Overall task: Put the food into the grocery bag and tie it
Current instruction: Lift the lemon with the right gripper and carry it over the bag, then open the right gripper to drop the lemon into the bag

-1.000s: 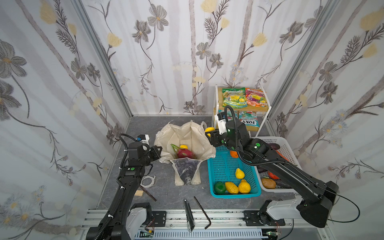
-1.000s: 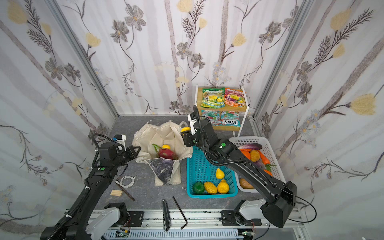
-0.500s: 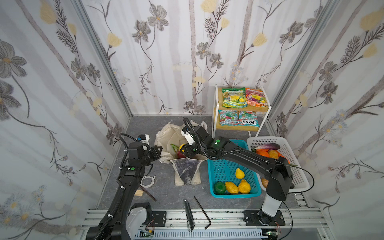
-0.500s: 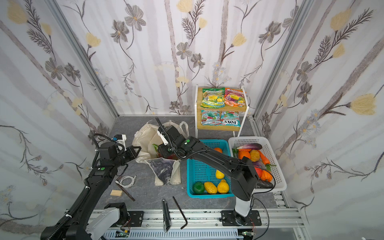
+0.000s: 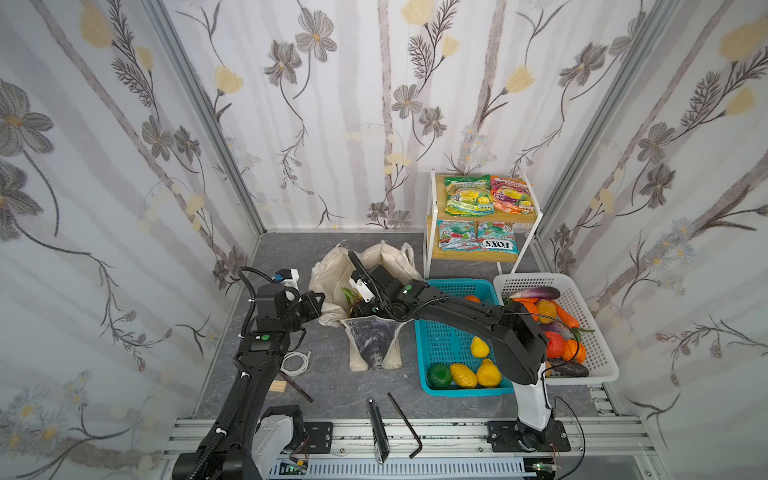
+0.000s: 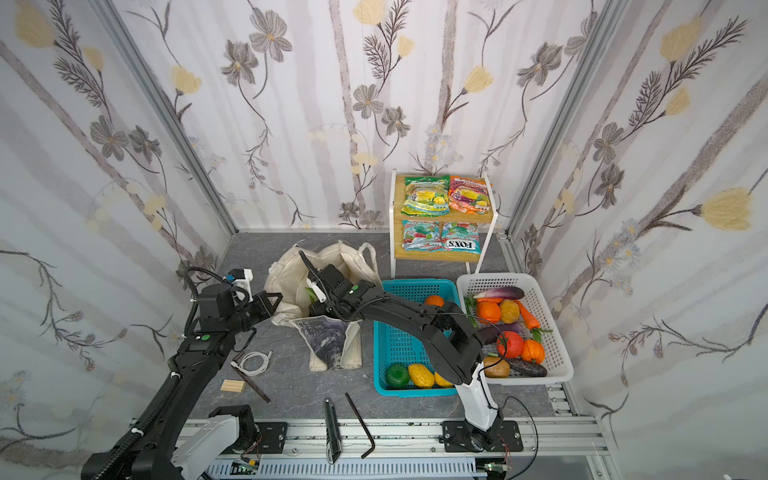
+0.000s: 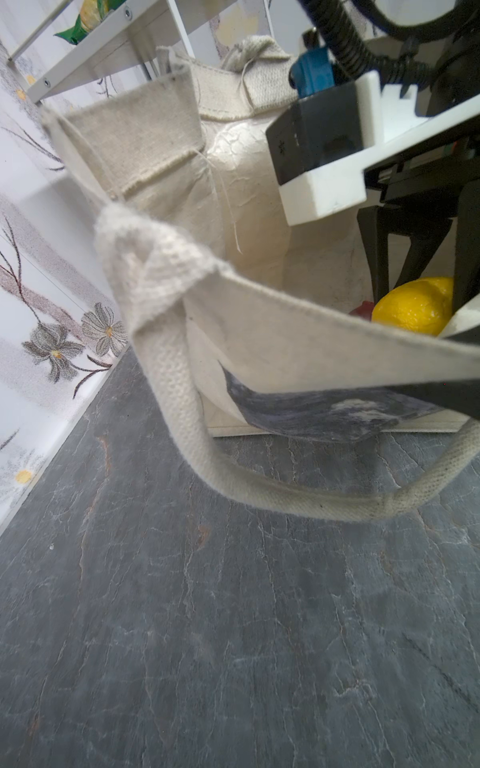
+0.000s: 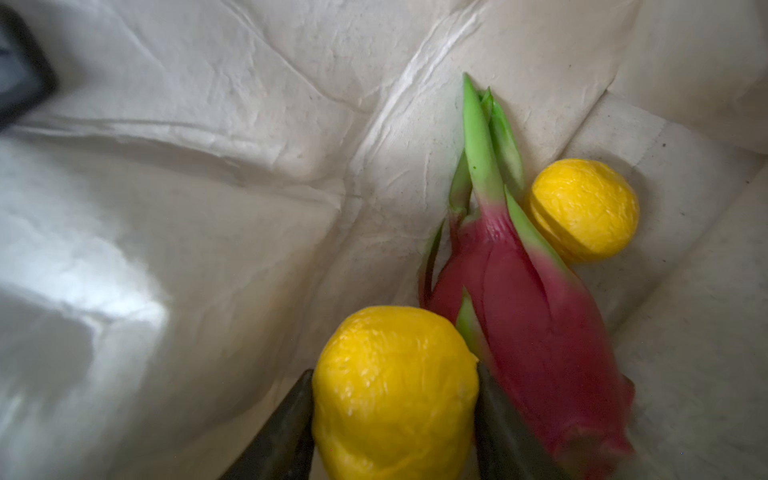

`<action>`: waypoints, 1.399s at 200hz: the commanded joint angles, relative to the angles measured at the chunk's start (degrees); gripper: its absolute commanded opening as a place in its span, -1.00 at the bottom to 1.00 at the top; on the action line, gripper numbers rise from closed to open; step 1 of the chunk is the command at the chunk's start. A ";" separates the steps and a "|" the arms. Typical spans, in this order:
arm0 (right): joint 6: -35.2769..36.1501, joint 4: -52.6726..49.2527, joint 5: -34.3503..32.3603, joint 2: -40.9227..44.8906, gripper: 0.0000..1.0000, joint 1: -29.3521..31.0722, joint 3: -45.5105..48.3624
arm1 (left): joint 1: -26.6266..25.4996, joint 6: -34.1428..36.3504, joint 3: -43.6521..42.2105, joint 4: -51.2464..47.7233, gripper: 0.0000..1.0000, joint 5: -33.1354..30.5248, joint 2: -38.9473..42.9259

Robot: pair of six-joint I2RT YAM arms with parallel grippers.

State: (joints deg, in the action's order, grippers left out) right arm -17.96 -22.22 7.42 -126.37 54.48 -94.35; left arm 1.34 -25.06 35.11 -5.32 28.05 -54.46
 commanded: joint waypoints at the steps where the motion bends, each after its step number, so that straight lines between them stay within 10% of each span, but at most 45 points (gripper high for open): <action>1: -0.66 -5.35 -3.20 -2.80 0.08 -0.20 0.39 | -0.02 0.04 0.13 1.45 -1.00 0.60 0.14; 121: -1.31 -5.42 -2.95 8.35 0.66 -0.42 -1.10 | 0.02 0.01 0.04 1.41 -1.00 0.51 0.30; 211: -5.42 -3.33 -20.39 30.30 0.75 -5.37 9.06 | -0.09 0.01 0.03 1.45 -1.00 0.51 0.49; 280: -7.10 -1.04 -6.41 30.49 0.86 -14.56 19.98 | -0.11 0.09 0.13 1.45 -1.00 0.16 0.49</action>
State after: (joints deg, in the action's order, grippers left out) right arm -23.97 -26.83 -5.06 -94.54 40.16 -76.40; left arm 1.23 -25.08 35.11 -4.78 28.49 -54.04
